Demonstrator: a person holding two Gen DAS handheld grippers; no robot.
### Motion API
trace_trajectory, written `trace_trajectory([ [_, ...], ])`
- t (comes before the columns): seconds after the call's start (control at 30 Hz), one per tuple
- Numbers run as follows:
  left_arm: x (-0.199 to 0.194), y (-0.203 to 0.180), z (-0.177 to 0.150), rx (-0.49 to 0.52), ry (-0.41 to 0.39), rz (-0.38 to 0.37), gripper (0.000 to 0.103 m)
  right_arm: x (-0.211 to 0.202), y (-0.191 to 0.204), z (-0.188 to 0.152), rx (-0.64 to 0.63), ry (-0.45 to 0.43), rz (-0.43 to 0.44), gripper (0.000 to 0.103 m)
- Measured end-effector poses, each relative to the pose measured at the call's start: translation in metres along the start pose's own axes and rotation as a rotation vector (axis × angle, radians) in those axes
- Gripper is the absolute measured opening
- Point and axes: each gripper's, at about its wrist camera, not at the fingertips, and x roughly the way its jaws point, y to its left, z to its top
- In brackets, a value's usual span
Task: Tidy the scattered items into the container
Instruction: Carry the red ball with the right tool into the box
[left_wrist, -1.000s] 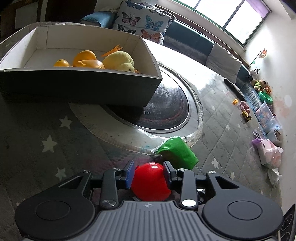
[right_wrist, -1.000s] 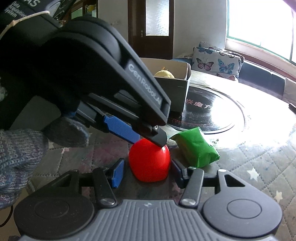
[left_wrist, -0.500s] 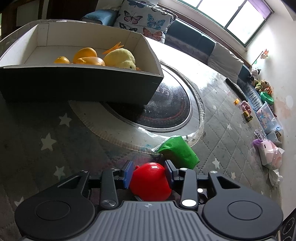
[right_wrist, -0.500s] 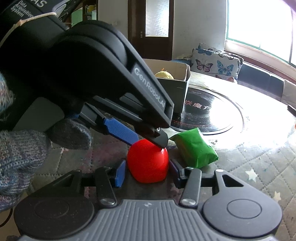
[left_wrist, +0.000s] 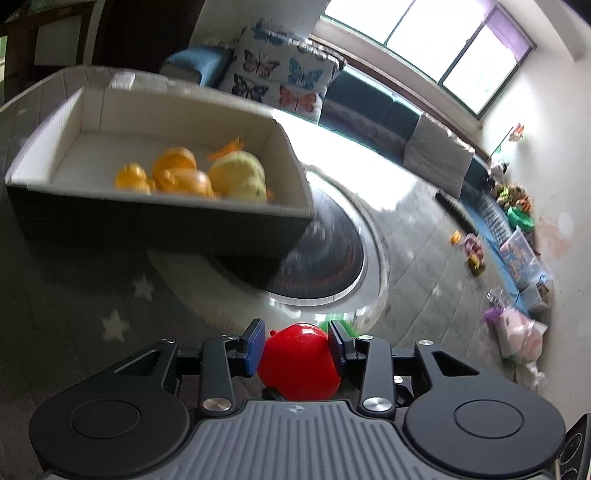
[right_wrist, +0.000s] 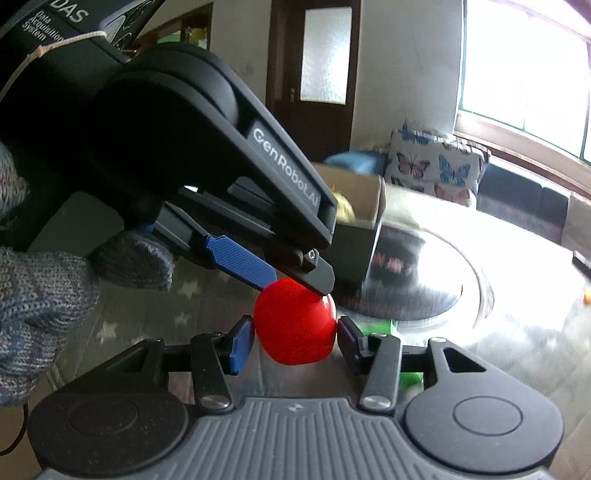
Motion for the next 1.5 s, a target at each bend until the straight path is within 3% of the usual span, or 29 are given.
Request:
trace_trajectory([
  [0.4,-0.001,0.002,0.076,0.01,-0.131,0.0,0.04,0.039,-0.019,0.07,-0.043,-0.099,0.003,0.049],
  [0.7,0.046,0.027,0.118,-0.049,-0.098,0.002,0.04,0.101,-0.036,0.091,-0.03,-0.071,0.027,0.049],
  [1.07,0.076,0.04,0.119,-0.063,-0.066,0.013,0.04,0.136,-0.047,0.089,0.012,-0.037,0.052,0.05],
  [1.5,0.07,0.041,0.114,-0.077,-0.063,-0.009,0.04,0.122,-0.04,0.087,-0.009,-0.05,0.034,0.051],
])
